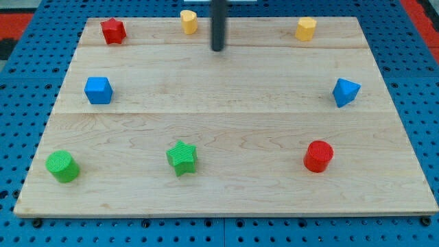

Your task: Place the yellow heart between the red star and yellow hexagon

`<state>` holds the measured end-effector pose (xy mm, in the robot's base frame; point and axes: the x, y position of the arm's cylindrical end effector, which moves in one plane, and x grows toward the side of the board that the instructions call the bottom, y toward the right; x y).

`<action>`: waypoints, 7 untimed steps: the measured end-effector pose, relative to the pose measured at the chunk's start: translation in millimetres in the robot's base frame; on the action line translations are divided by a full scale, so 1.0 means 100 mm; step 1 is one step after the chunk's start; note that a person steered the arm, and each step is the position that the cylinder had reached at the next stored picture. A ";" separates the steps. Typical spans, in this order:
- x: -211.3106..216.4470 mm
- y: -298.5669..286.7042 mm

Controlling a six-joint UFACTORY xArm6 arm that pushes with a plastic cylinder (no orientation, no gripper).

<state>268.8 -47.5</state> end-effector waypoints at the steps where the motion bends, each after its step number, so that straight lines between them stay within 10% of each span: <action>1: -0.26 -0.89; 3: -0.66 -0.19; 5: -0.17 0.23; 7: -0.77 0.69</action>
<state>192.0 21.8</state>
